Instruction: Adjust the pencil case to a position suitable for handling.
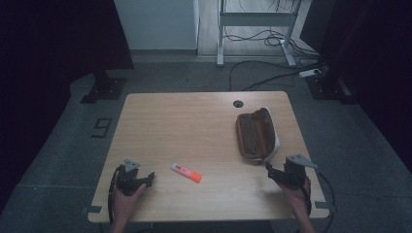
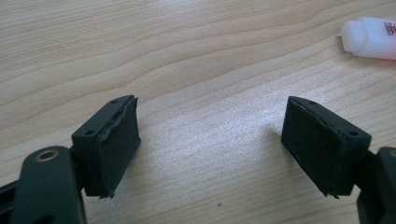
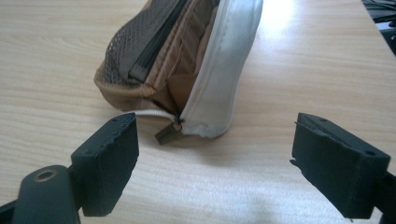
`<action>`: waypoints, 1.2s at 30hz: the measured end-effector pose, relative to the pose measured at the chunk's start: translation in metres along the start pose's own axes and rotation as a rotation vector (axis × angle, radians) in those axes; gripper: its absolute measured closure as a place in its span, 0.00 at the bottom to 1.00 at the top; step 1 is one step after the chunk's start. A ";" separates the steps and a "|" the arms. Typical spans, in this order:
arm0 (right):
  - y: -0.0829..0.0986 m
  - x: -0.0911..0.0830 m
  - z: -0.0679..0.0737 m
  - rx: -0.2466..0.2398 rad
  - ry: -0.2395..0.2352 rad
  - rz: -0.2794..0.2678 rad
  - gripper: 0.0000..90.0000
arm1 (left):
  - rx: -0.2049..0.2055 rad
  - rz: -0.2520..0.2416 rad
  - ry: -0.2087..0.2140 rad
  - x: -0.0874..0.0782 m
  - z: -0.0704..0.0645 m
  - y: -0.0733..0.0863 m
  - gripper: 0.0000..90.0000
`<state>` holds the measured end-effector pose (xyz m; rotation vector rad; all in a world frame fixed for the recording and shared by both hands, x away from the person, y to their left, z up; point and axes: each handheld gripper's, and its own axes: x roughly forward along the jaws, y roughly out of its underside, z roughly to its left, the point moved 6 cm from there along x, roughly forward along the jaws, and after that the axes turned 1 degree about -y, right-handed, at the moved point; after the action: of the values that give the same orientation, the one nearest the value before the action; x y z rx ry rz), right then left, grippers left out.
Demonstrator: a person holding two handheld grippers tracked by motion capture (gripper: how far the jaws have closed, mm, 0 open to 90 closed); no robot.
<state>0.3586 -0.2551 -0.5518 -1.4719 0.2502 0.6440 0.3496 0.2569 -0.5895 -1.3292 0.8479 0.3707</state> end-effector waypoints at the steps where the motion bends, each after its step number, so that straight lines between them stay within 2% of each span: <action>1: -0.001 0.000 -0.001 0.001 0.000 -0.006 0.17 | 0.000 0.000 0.000 0.000 0.000 0.000 0.21; 10: -0.017 -0.005 -0.005 0.010 0.005 -0.051 0.18 | 0.000 -0.001 0.000 0.000 0.000 0.000 0.21; 21: -0.033 0.004 -0.003 -0.015 0.020 -0.068 0.19 | 0.000 0.000 0.000 0.000 0.000 0.000 0.21; 25: -0.037 0.011 -0.005 -0.016 0.030 -0.070 0.19 | 0.000 0.000 0.000 0.000 0.000 0.000 0.21; 36: -0.048 0.043 -0.010 0.020 0.019 -0.045 0.25 | 0.000 0.000 0.000 0.000 0.000 0.000 0.21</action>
<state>0.4217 -0.2521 -0.5359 -1.4617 0.2370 0.5895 0.3496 0.2569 -0.5895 -1.3291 0.8475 0.3709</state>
